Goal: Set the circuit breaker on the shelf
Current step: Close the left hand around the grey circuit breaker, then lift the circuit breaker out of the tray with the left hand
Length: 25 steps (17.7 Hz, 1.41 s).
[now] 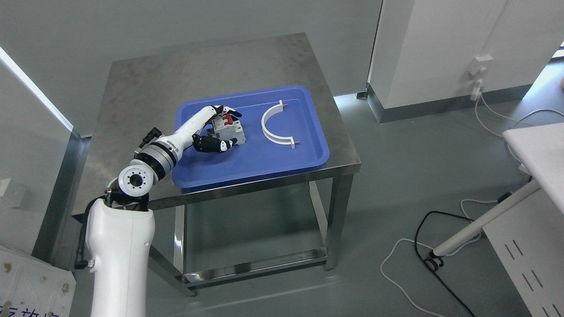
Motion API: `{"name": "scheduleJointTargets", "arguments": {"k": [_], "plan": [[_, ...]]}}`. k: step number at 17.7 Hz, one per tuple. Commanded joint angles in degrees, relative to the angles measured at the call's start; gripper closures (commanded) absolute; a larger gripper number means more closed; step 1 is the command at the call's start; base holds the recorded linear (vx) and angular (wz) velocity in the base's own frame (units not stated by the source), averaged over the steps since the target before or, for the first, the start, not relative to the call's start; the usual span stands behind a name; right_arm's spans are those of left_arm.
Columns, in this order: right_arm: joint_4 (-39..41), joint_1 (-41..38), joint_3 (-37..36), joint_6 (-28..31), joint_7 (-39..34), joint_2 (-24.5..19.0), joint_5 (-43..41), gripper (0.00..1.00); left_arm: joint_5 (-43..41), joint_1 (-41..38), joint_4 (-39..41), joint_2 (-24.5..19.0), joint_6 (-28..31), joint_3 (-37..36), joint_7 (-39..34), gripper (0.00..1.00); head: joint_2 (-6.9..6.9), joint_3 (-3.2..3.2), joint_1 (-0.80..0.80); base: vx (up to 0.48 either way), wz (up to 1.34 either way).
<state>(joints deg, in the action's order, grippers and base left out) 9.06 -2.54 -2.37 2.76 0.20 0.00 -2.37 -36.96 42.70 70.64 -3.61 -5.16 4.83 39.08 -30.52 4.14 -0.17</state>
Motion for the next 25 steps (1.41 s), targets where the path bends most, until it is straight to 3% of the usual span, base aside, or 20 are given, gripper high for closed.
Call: {"name": "scheduleJointTargets", "arguments": {"k": [1, 5, 6, 9, 12, 15, 17, 20, 25], "plan": [[0.0, 0.0, 0.0, -0.04, -0.02, 1.0, 0.0, 0.0, -0.31, 0.37, -3.23, 0.97, -5.1, 2.02, -0.41, 0.62, 0.0, 0.0, 0.0, 0.0, 0.03], [0.0, 0.0, 0.0, -0.04, -0.02, 1.0, 0.0, 0.0, -0.22, 0.37, -5.86, 1.41, -14.68, 5.8, -0.41, 0.86, 0.0, 0.0, 0.0, 0.0, 0.0], [0.0, 0.0, 0.0, -0.04, -0.02, 1.0, 0.0, 0.0, 0.22, 0.37, -6.13, 2.19, -16.09, 6.85, -0.5, 0.88, 0.0, 0.0, 0.0, 0.0, 0.0], [0.0, 0.0, 0.0, -0.04, -0.02, 1.0, 0.0, 0.0, 5.2, 0.98, -5.78, 2.61, -16.9, 10.11, -0.85, 0.88, 0.0, 0.0, 0.0, 0.0, 0.0], [0.0, 0.0, 0.0, -0.04, -0.02, 1.0, 0.0, 0.0, 20.82, 1.78, -3.68, 2.61, -16.9, 10.99, -2.42, 0.9, 0.0, 0.0, 0.0, 0.008, 0.0], [0.0, 0.0, 0.0, -0.04, -0.02, 1.0, 0.0, 0.0, 28.94, 1.34, -0.95, 2.61, -18.12, 13.8, -7.86, 0.9, 0.0, 0.0, 0.0, 0.0, -0.02], [0.0, 0.0, 0.0, -0.04, -0.02, 1.0, 0.0, 0.0, 29.4, 0.12, -0.33, 2.61, -22.94, 14.07, -16.0, 0.89, 0.0, 0.0, 0.0, -0.004, 0.0], [0.0, 0.0, 0.0, -0.04, -0.02, 1.0, 0.0, 0.0, 29.49, -2.52, 2.91, 2.61, -22.87, 13.98, -24.83, 0.89, 0.0, 0.0, 0.0, -0.01, -0.01], [0.0, 0.0, 0.0, -0.04, -0.02, 1.0, 0.0, 0.0, 32.21, -12.53, 10.56, 2.61, -22.88, 13.54, -24.5, 0.89, 0.0, 0.0, 0.0, -0.105, -0.05]]}}
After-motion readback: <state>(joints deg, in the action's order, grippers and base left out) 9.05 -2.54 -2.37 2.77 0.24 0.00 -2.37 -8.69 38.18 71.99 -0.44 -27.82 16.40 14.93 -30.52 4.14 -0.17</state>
